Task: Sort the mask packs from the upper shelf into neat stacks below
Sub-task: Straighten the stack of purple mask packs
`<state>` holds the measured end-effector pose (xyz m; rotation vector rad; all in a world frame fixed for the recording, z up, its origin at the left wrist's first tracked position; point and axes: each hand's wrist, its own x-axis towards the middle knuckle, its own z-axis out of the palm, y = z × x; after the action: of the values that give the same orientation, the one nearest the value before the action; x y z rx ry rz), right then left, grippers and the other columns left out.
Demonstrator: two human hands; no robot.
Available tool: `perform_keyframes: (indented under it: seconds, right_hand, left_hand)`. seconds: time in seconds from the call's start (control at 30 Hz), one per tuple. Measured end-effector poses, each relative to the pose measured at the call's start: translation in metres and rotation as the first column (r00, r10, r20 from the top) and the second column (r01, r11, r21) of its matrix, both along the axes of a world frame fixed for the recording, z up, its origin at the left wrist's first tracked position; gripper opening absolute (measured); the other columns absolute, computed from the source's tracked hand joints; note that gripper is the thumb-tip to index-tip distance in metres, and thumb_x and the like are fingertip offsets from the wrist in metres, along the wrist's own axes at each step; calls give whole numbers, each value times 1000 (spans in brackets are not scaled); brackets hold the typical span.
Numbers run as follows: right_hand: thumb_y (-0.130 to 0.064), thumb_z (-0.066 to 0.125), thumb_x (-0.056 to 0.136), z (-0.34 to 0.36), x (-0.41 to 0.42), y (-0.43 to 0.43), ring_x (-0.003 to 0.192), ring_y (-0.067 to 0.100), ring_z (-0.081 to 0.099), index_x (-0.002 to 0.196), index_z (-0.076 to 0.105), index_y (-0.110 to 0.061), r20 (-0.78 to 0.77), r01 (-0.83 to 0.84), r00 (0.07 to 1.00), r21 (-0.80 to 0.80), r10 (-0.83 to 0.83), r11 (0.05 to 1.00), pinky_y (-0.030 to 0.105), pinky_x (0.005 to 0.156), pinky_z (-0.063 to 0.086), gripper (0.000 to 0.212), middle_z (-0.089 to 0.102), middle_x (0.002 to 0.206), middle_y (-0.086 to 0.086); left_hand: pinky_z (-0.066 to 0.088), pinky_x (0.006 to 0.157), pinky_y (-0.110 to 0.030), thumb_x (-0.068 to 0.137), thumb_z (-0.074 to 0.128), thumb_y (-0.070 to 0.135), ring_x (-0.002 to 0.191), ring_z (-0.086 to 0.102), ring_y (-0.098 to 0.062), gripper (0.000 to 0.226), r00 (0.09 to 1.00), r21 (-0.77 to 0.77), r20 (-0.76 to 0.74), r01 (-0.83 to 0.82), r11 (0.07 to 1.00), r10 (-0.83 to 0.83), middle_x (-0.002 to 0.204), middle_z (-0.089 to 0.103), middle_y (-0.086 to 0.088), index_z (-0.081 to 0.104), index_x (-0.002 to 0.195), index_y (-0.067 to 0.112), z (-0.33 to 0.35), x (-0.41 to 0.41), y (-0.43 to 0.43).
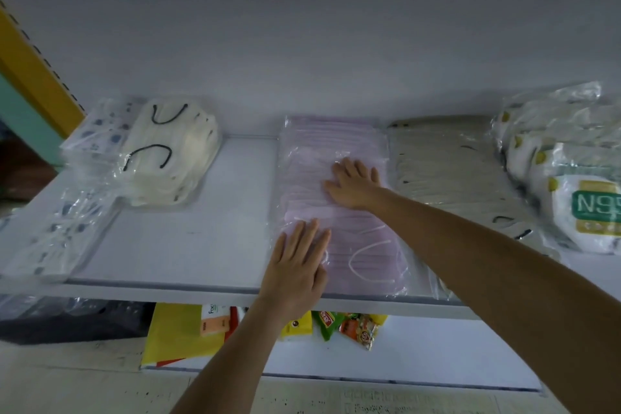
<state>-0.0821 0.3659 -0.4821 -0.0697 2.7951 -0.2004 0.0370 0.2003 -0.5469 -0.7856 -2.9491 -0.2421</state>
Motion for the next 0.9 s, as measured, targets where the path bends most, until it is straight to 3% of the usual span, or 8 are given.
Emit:
perform_keyframes:
  seconds: [0.13, 0.3, 0.5, 0.53, 0.63, 0.7, 0.77, 0.9]
  right_hand:
    - [-50, 20, 98, 7, -12, 3, 144, 27, -11, 150, -2, -16, -69, 3, 998, -4, -4, 1000, 46, 115, -7, 66, -14, 157, 6]
    - [-53, 18, 97, 1, -21, -4, 144, 26, -12, 150, -4, -18, 19, -15, 1000, -9, 15, 1000, 46, 114, -8, 67, -15, 157, 5]
    - [-51, 17, 98, 7, -30, 2, 144, 28, -11, 150, -5, -17, -17, -2, 1000, 1, 2, 1000, 45, 115, -7, 66, -15, 157, 7]
    - [-50, 17, 99, 8, -28, -1, 144, 28, -12, 150, -6, -17, -35, -1, 999, -3, 1, 1000, 45, 115, -7, 65, -16, 157, 8]
    - [-47, 16, 100, 13, 0, -7, 144, 27, -14, 149, -8, -17, -197, -20, 980, -22, 15, 1000, 42, 115, -10, 63, -16, 156, 9]
    - [-45, 17, 100, 12, 30, -9, 144, 26, -15, 150, -7, -18, -239, -81, 968, -17, 75, 997, 42, 114, -11, 61, -17, 156, 8]
    - [-45, 18, 100, 7, 58, -9, 143, 26, -17, 150, -6, -20, -230, -136, 964, 15, 135, 991, 42, 114, -13, 61, -18, 156, 7]
    - [-49, 13, 96, 3, 105, -7, 143, 28, -16, 150, -6, -18, -246, -46, 968, -30, 38, 998, 41, 112, -15, 65, -17, 156, 10]
  left_hand:
    - [24, 105, -44, 100, 1, 34, 130, 44, -33, 54, 1000, -10, 6, 5, 1000, -5, 143, 46, -12, 34, 139, 15, -3, 2, 1]
    - [22, 107, -44, 100, 1, 34, 131, 43, -33, 54, 999, 8, 23, -28, 1000, 28, 143, 45, -12, 33, 139, 16, 3, 0, 1]
    - [34, 106, -50, 100, 2, 32, 131, 43, -34, 53, 995, 22, 104, -11, 1000, 9, 144, 44, -12, 32, 140, 16, 4, -1, 0]
    - [33, 106, -52, 97, 3, 32, 134, 38, -34, 55, 995, 7, 99, -3, 1000, 2, 148, 37, -11, 29, 143, 17, 9, -2, 1]
    - [0, 117, -41, 78, -5, 45, 146, -1, -27, 78, 989, -12, 144, 11, 1000, -10, 158, -4, -3, 8, 151, 22, 10, -7, 1]
    - [18, 117, -46, 79, 13, 45, 142, 19, -32, 73, 987, 113, 157, 25, 993, -43, 154, 21, -14, 32, 145, 20, 16, -9, -2]
    - [44, 98, -37, 76, 40, 35, 116, 49, -28, 47, 995, 252, 73, 47, 967, -67, 121, 53, -18, 50, 119, 21, 17, -11, -5]
    - [49, 82, -36, 73, 49, 27, 94, 55, -27, 20, 997, 320, 22, 67, 945, -78, 94, 57, -10, 53, 92, 21, 22, -7, -7]
